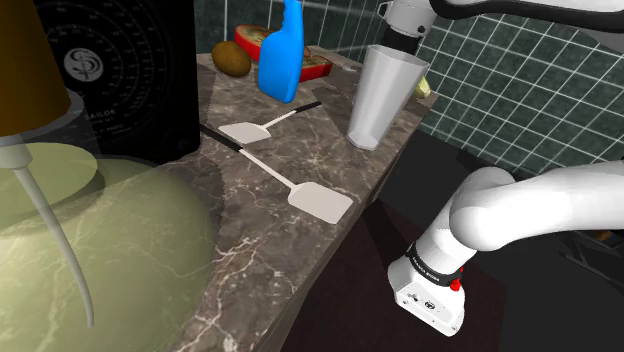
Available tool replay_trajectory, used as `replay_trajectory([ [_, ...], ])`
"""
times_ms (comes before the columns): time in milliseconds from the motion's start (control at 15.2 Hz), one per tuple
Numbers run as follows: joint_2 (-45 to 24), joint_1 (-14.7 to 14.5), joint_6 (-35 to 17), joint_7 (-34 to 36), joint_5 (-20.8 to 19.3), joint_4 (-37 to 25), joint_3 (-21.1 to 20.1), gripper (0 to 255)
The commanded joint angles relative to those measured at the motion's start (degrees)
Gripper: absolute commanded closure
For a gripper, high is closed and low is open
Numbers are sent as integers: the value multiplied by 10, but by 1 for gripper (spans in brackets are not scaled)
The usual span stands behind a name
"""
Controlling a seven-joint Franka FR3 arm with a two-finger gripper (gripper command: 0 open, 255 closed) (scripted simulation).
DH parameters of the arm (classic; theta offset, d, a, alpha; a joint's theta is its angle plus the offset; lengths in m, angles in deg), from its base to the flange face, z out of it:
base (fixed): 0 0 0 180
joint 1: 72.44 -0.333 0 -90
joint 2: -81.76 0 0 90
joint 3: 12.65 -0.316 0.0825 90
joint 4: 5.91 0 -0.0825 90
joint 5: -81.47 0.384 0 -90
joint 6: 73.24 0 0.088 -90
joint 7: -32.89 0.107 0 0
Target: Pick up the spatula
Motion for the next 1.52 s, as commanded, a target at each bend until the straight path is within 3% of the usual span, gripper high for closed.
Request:
replay_trajectory([
  [0,0,0,0,0,0,0,0,0],
  [726,-199,-146,-4,-320,5,-170,1,0],
  [1320,-277,-246,28,-570,20,-258,-34,0],
  [1452,-278,-250,22,-581,21,-251,-36,0],
])
